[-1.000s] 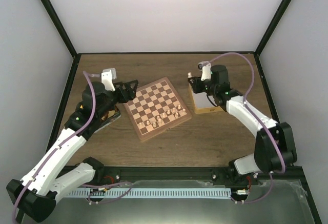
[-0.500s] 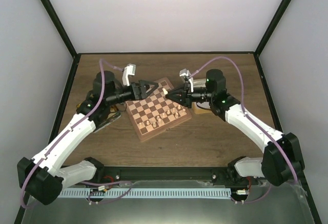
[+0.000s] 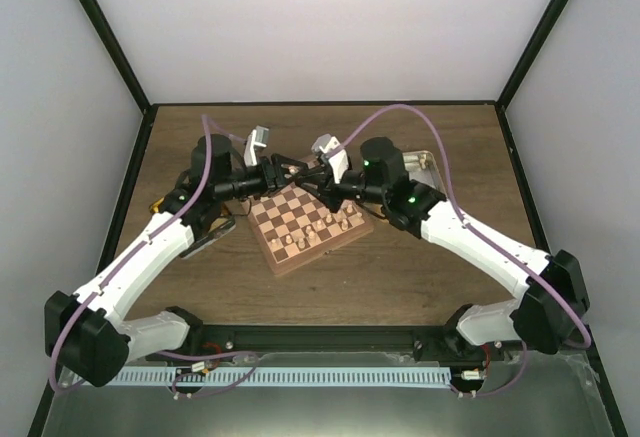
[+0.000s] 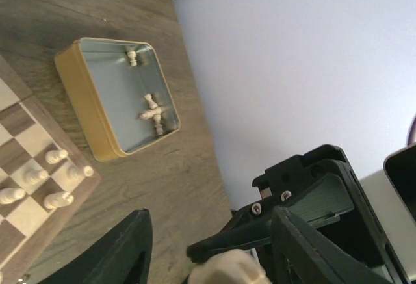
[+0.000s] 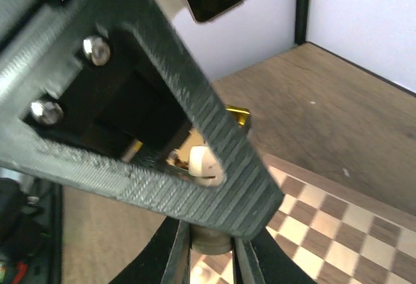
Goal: Set up the chess pieces on the board
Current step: Place the chess piece on the chessboard.
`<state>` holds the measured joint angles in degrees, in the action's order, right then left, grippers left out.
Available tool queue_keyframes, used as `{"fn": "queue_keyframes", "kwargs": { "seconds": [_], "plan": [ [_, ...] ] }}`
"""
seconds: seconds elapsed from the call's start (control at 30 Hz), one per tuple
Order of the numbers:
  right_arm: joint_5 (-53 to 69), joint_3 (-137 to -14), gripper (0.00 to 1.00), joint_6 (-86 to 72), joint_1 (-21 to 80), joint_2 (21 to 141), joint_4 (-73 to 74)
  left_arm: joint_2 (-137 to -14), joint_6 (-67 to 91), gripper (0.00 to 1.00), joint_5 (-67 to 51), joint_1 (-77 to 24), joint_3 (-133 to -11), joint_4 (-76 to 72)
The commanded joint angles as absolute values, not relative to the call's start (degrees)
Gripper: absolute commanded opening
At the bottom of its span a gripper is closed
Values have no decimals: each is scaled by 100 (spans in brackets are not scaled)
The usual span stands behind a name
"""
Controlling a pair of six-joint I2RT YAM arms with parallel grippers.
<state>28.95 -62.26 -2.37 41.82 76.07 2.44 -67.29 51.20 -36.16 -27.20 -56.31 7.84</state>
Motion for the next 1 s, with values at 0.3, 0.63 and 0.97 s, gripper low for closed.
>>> {"fn": "queue_keyframes", "kwargs": {
  "seconds": [0.3, 0.63, 0.97],
  "plan": [
    [459, -6806, 11, 534, 4884, 8071, 768, -6779, 4715, 36, -2802, -2641, -5995, 1746],
    [477, -6864, 10, 689, 4964, 8169, 958, -6794, 4866, 32, -2838, -2549, -5943, 1668],
    [379, -6872, 9, 790, 5027, 8240, 965, -6939, 4918, 21, -3072, -2531, -5862, 1591]
  ]
}}
